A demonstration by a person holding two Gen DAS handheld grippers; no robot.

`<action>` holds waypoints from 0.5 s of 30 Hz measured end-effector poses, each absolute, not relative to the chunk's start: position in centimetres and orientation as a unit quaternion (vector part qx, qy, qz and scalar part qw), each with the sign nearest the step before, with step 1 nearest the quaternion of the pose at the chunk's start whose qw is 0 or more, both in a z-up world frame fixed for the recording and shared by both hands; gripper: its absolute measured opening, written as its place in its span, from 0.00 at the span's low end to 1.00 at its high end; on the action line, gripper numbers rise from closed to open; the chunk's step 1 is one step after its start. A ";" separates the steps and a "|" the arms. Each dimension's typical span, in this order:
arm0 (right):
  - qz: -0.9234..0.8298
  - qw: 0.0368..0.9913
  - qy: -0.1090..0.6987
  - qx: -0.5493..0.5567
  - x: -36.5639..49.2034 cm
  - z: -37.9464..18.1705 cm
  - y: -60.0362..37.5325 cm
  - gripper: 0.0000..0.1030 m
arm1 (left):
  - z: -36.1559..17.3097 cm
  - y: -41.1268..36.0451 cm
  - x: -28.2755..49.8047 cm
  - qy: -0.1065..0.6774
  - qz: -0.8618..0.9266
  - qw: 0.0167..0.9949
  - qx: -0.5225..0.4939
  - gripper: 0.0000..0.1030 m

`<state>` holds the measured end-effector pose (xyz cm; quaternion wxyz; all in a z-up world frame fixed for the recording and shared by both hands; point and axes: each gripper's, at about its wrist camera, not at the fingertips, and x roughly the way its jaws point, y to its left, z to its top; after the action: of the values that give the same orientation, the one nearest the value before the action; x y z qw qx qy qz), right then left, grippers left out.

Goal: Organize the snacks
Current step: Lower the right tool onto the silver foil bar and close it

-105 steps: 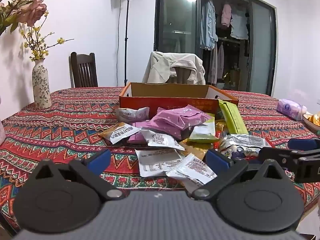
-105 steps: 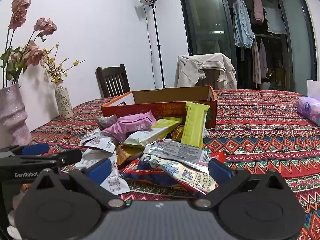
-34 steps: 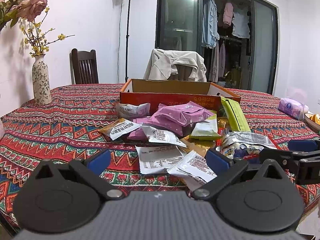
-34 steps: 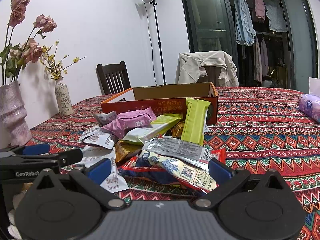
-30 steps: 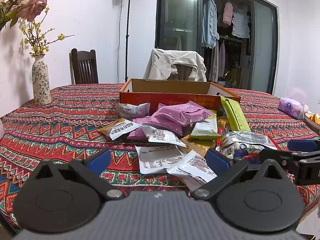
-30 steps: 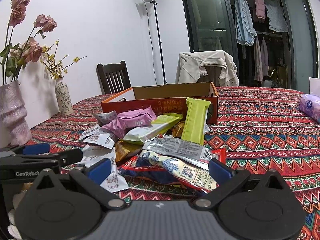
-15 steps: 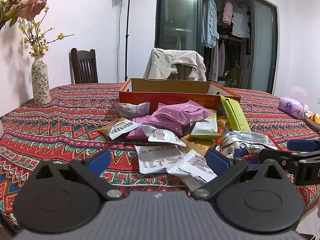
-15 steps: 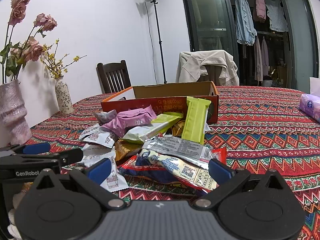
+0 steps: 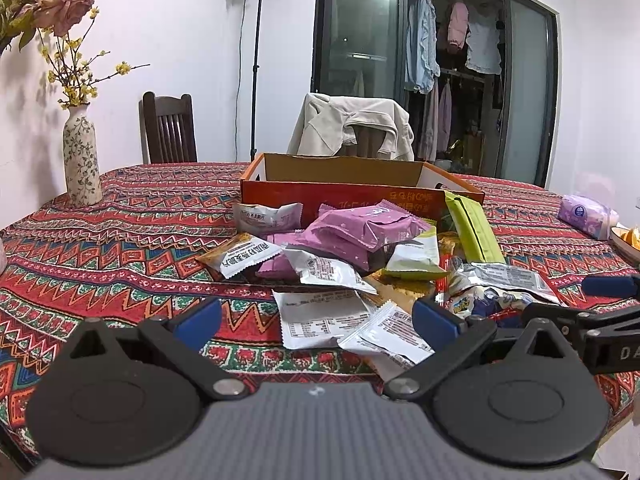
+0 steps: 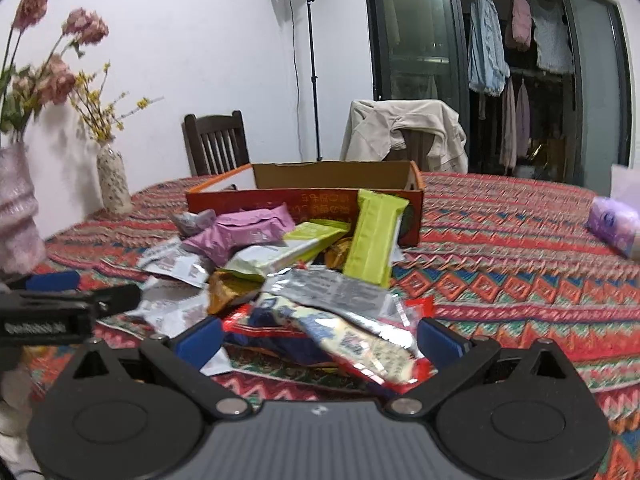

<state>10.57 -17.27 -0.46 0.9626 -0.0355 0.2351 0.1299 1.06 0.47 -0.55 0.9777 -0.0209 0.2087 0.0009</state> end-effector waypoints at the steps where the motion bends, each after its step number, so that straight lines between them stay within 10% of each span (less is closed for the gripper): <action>1: 0.128 0.962 0.236 -0.050 10.9 -0.5 -17.3 1.00 | -0.5 0.5 1.2 0.210 0.001 0.977 -0.022 1.00; 15: 0.223 0.913 0.302 -0.157 17.5 -0.8 -15.8 1.00 | -0.6 1.3 1.8 0.216 0.017 0.976 -0.024 1.00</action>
<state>17.50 -15.78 -0.81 0.9133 -0.1572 0.3021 0.2234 1.79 1.27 -0.56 0.9759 -0.0240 0.2164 0.0172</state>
